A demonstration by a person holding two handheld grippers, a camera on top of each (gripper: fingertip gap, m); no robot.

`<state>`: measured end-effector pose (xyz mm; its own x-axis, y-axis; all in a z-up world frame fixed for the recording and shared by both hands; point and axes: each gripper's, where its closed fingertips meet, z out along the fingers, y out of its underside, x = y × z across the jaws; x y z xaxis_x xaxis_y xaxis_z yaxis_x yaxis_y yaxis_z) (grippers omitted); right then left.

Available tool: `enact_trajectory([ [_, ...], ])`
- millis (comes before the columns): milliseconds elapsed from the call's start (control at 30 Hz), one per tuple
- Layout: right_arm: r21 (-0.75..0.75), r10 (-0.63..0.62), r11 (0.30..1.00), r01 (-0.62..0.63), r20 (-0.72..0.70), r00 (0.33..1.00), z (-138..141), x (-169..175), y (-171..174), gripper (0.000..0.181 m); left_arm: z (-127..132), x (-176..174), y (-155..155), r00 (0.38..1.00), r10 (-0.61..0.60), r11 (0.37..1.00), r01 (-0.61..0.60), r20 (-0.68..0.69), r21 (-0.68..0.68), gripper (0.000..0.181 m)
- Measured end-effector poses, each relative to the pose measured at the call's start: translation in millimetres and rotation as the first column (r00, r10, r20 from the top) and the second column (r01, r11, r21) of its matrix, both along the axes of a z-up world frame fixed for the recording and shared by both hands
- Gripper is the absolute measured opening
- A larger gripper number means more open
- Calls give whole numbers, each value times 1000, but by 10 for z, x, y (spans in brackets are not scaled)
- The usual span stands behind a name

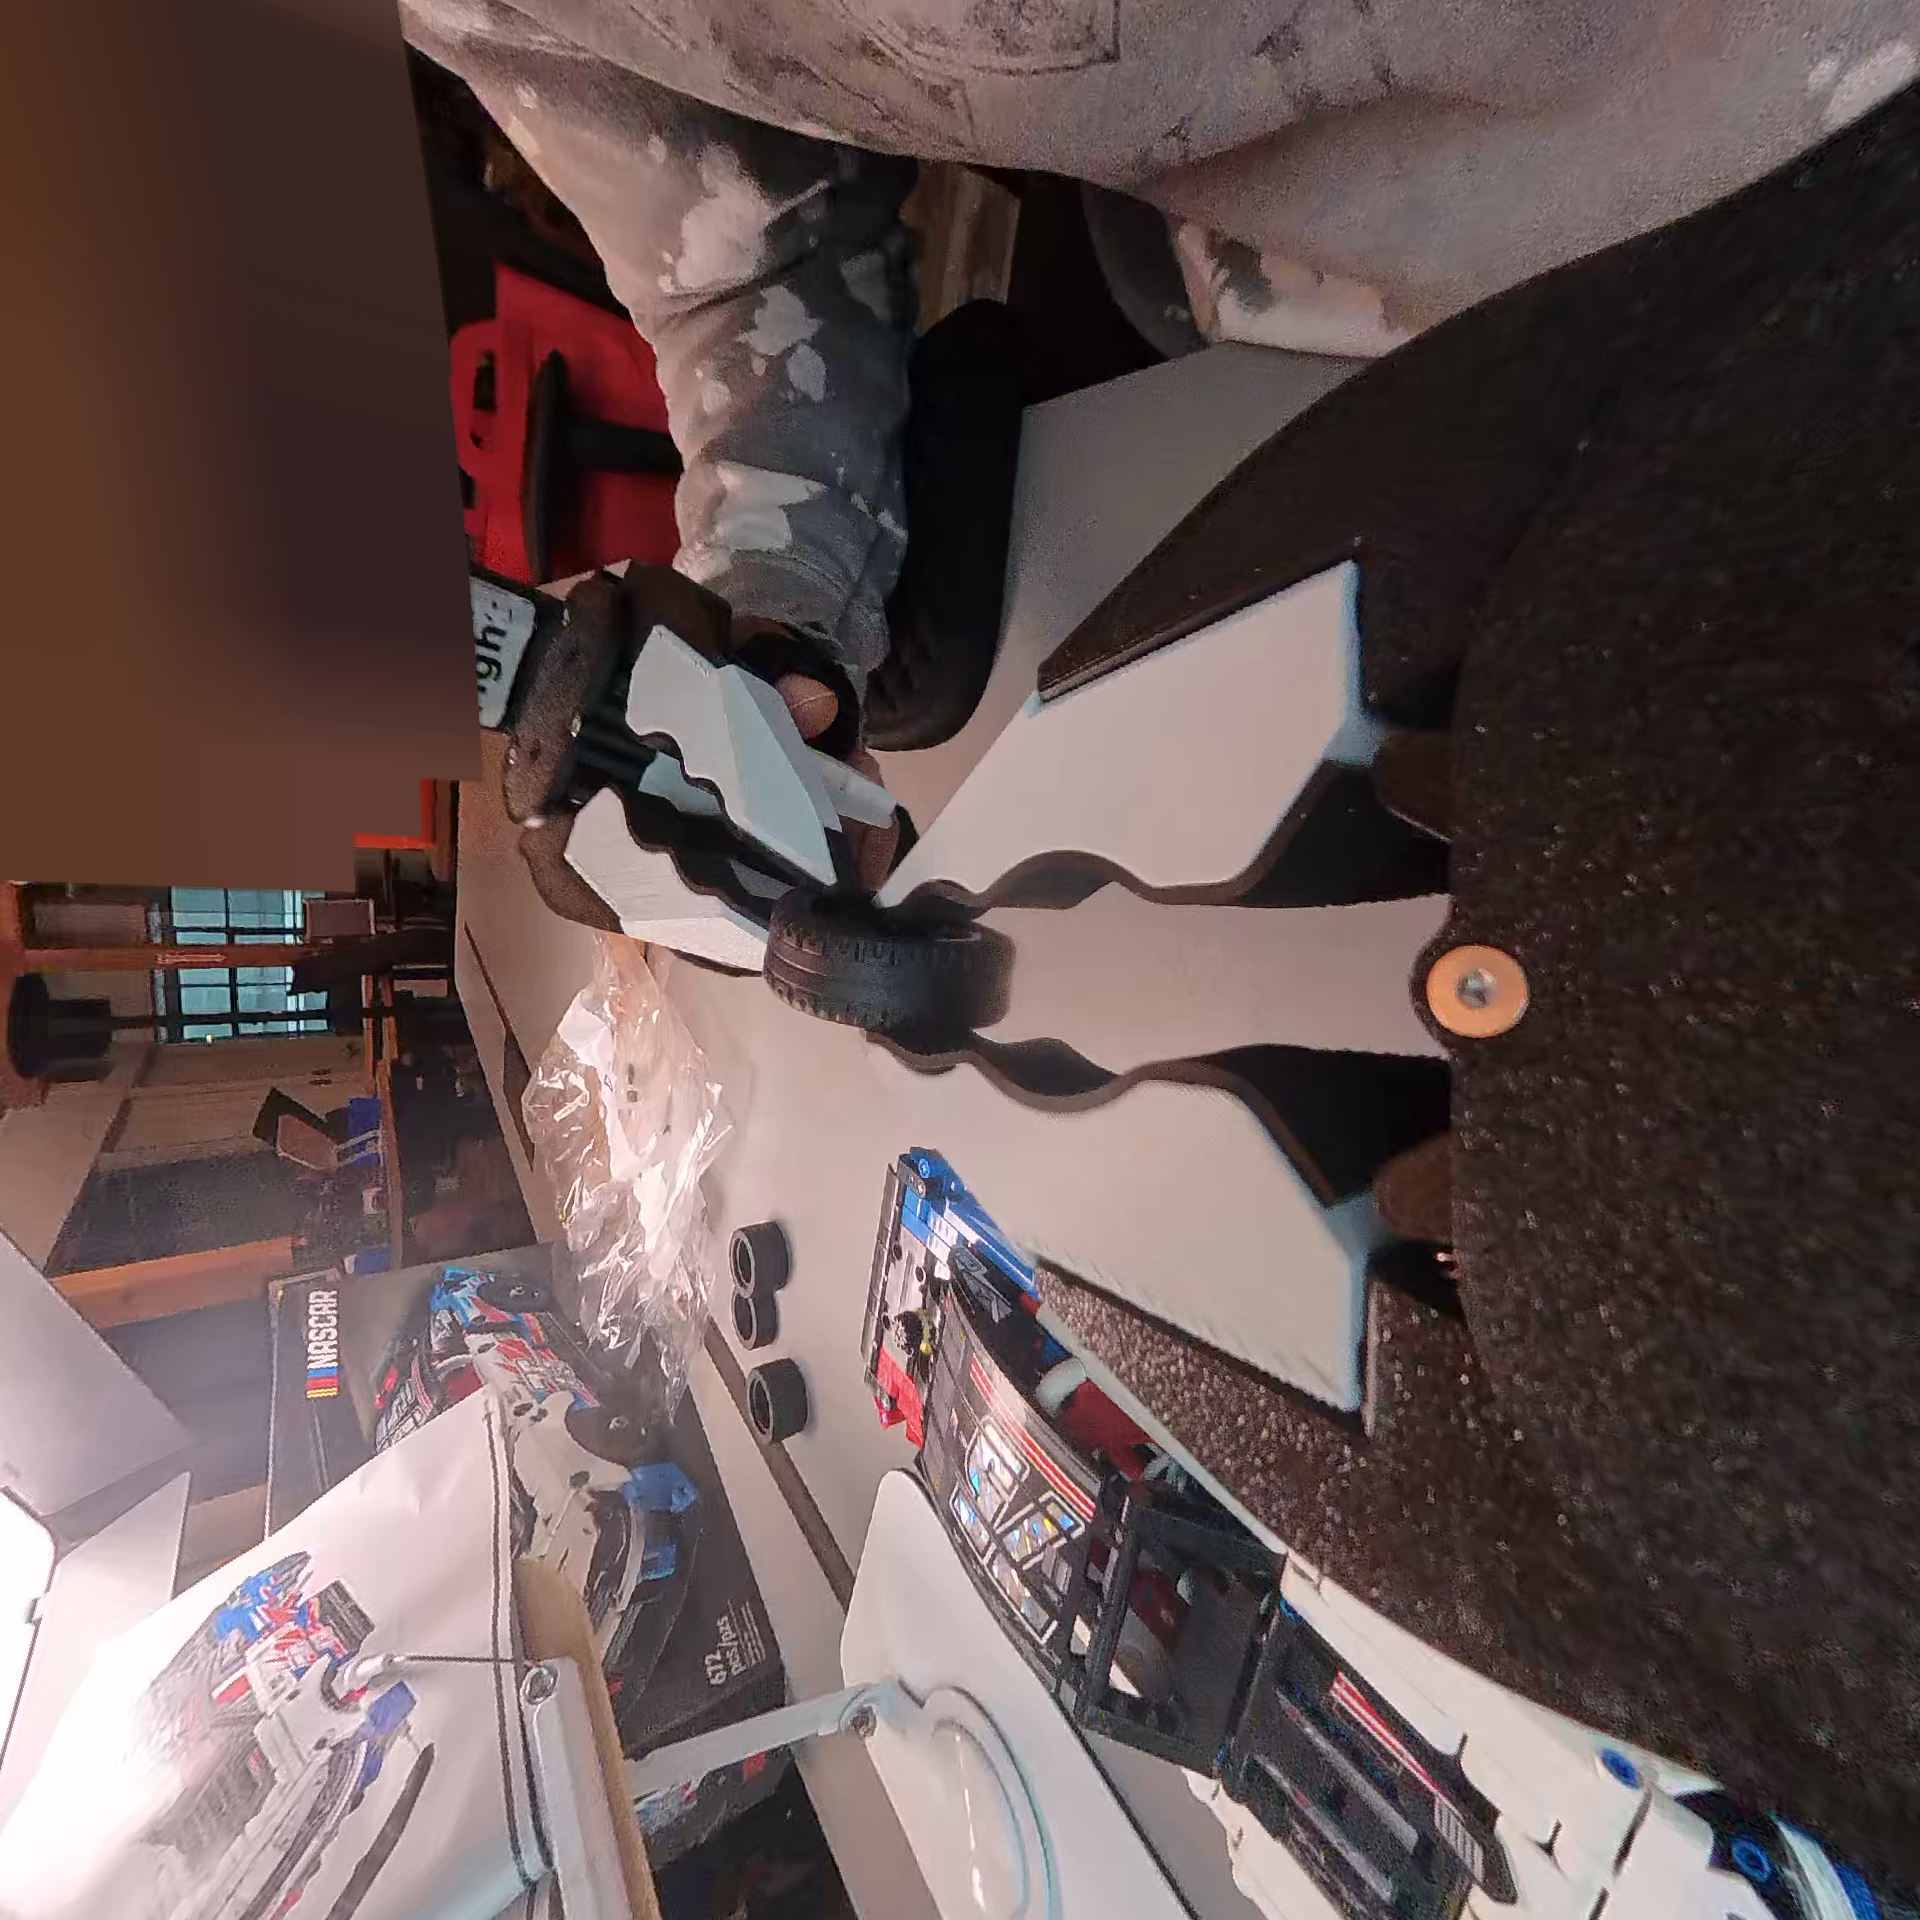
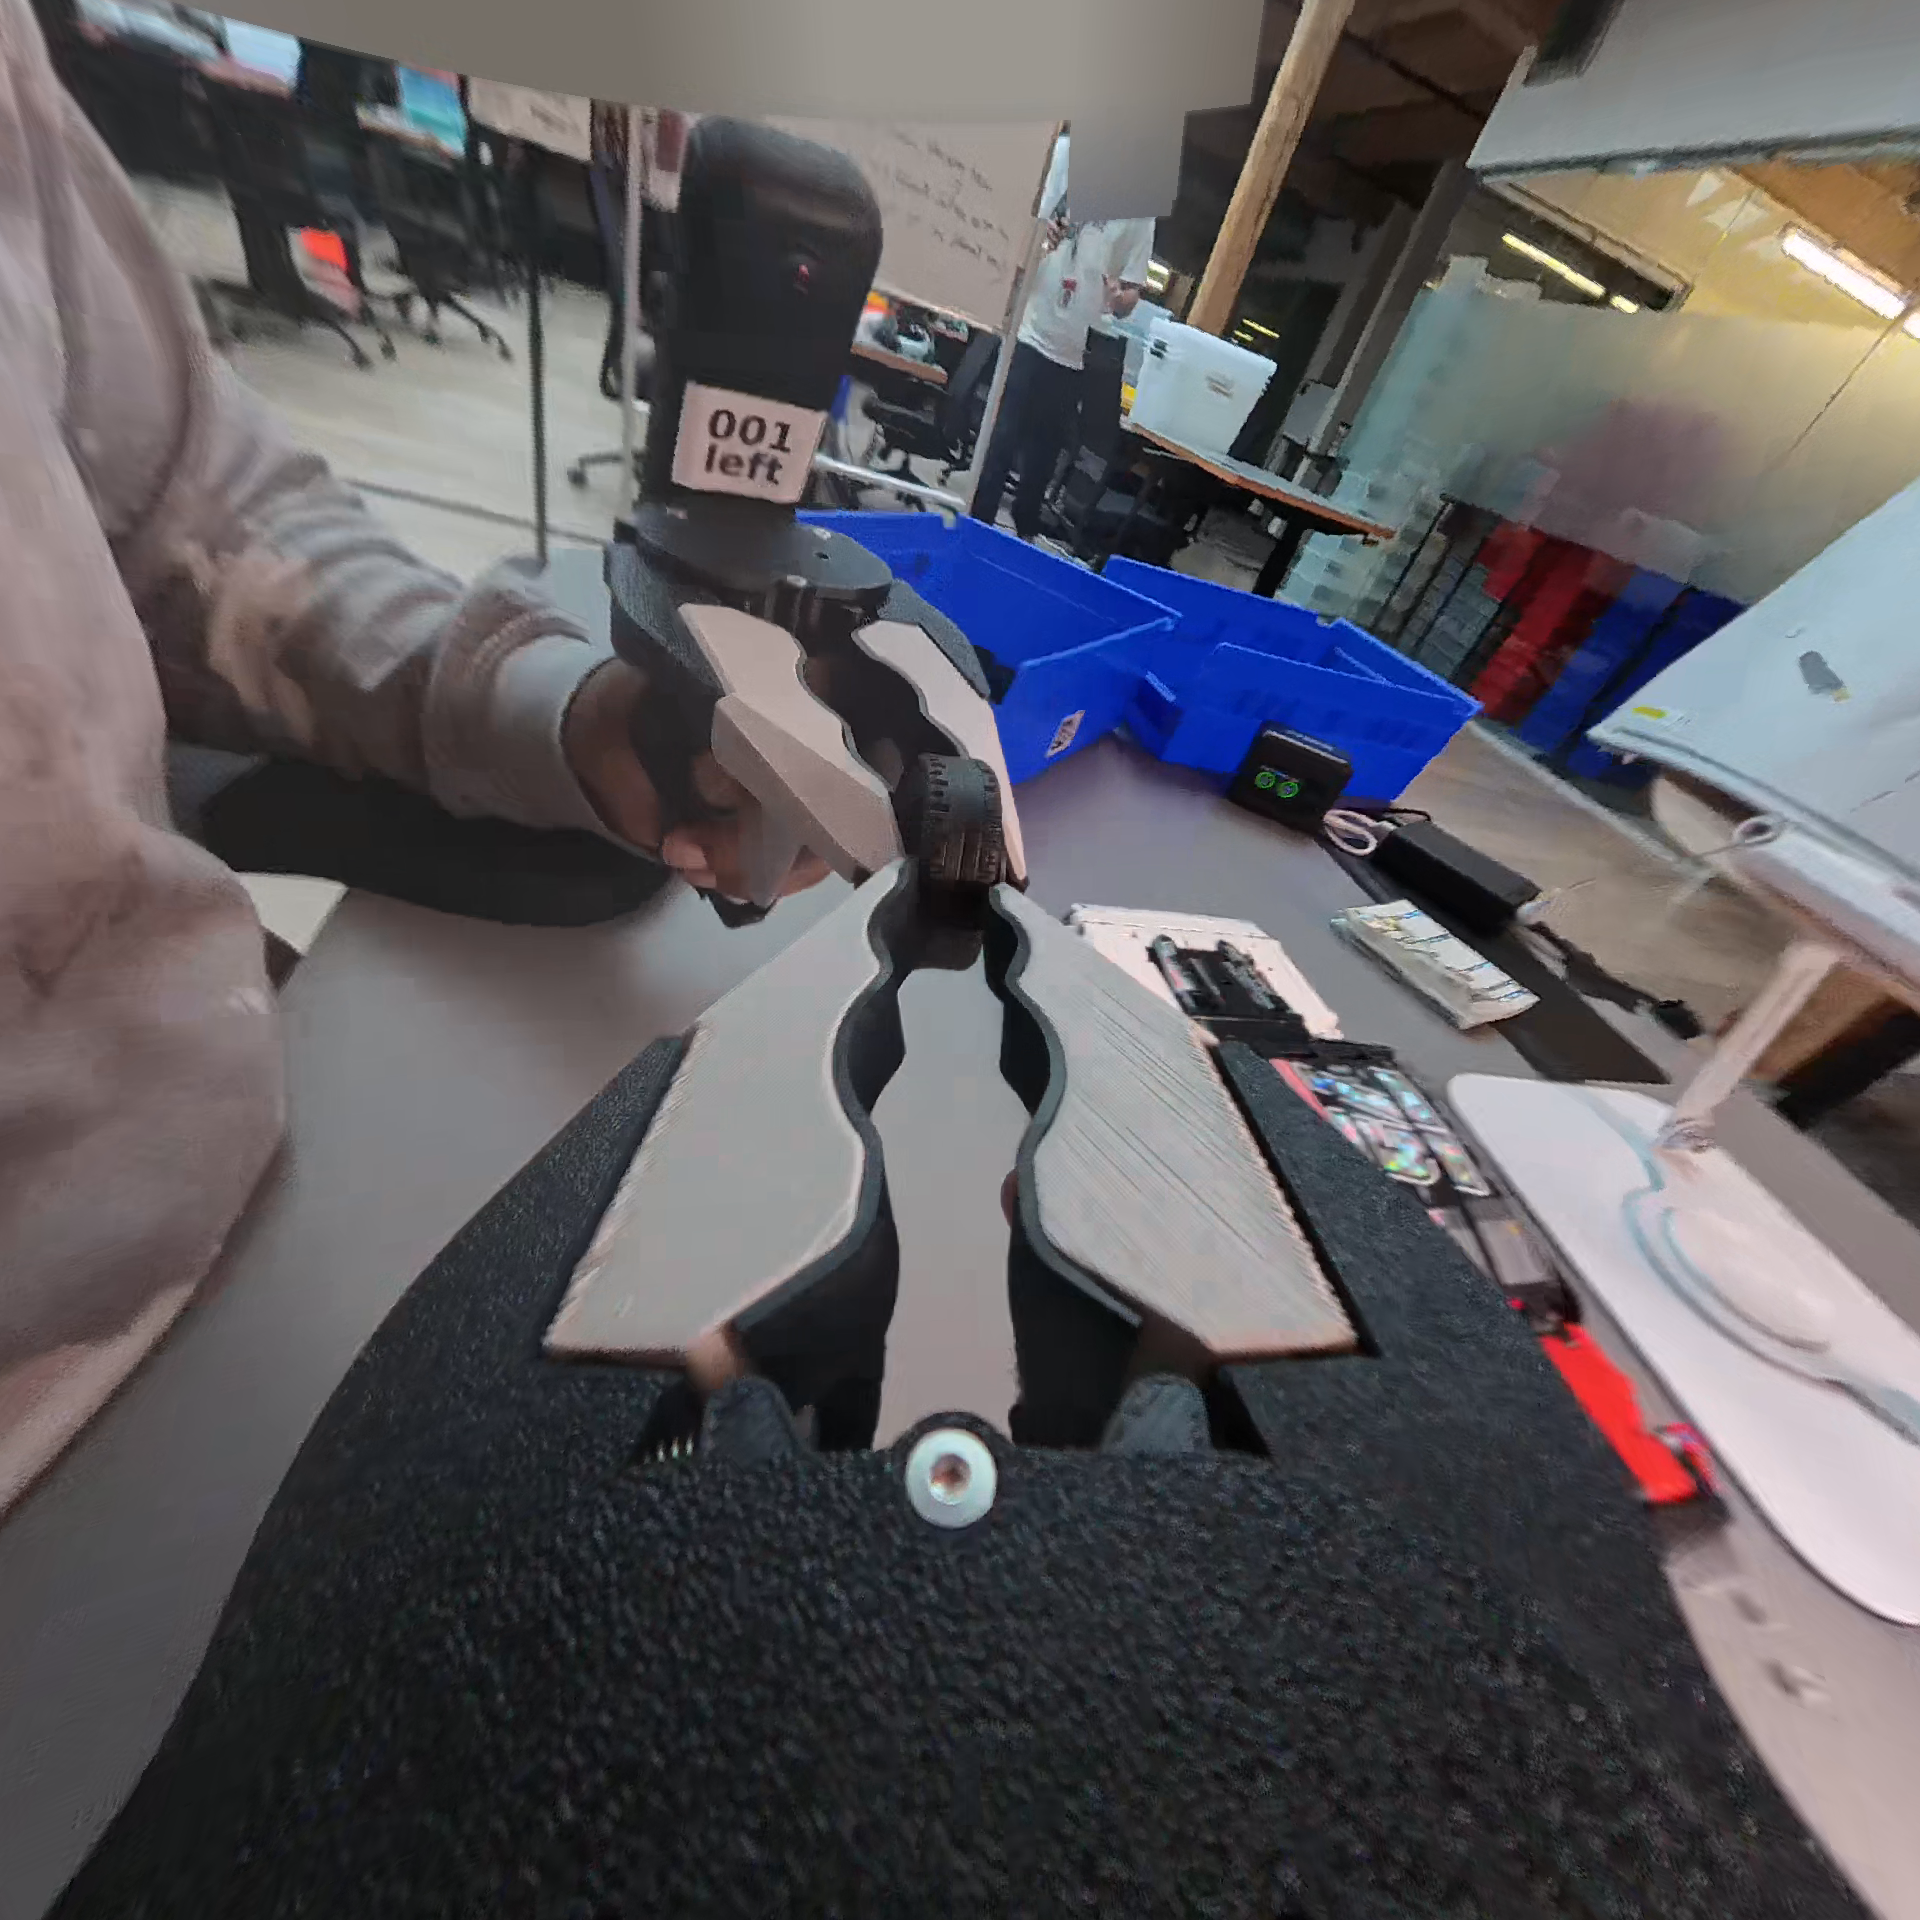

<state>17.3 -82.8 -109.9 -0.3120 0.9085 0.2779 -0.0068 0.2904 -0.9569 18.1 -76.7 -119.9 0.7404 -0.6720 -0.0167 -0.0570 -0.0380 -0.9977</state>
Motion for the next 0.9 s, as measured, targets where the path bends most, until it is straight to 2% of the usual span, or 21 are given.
enact_trajectory([
  [67,-136,32,990,-31,8,999,6,-1,23,10,16,-3,18,998,-10,999,12,64,-37,17],
  [267,-143,-44,989,43,-6,999,18,-60,97,10,8,-64,98,967,9,986,34,256,-163,17],
  [400,-170,-60,984,61,8,998,-23,-86,145,9,-36,-103,156,885,28,945,128,464,-300,16],
  [533,-306,-39,951,42,15,999,-13,-109,197,10,-40,-119,206,769,55,900,238,637,-365,16],
  [567,-386,-5,922,13,20,1000,-14,-110,209,8,-43,-121,212,759,60,895,247,649,-371,15],
  [633,-589,75,808,-33,48,996,-65,-139,255,11,-73,-150,238,764,72,891,240,642,-385,15],
  [700,-704,148,707,-58,68,987,-128,-174,236,11,-38,-208,242,735,72,894,253,674,-370,12],
  [733,-755,177,652,-62,72,982,-147,-194,230,12,-50,-231,249,740,80,897,239,668,-373,12],
  [800,-792,185,607,-61,66,980,-167,-217,243,12,-73,-244,246,787,86,909,190,611,-372,13],
  [900,-819,212,566,-91,38,976,-137,-204,237,11,-58,-248,246,818,81,917,162,569,-363,15],
])
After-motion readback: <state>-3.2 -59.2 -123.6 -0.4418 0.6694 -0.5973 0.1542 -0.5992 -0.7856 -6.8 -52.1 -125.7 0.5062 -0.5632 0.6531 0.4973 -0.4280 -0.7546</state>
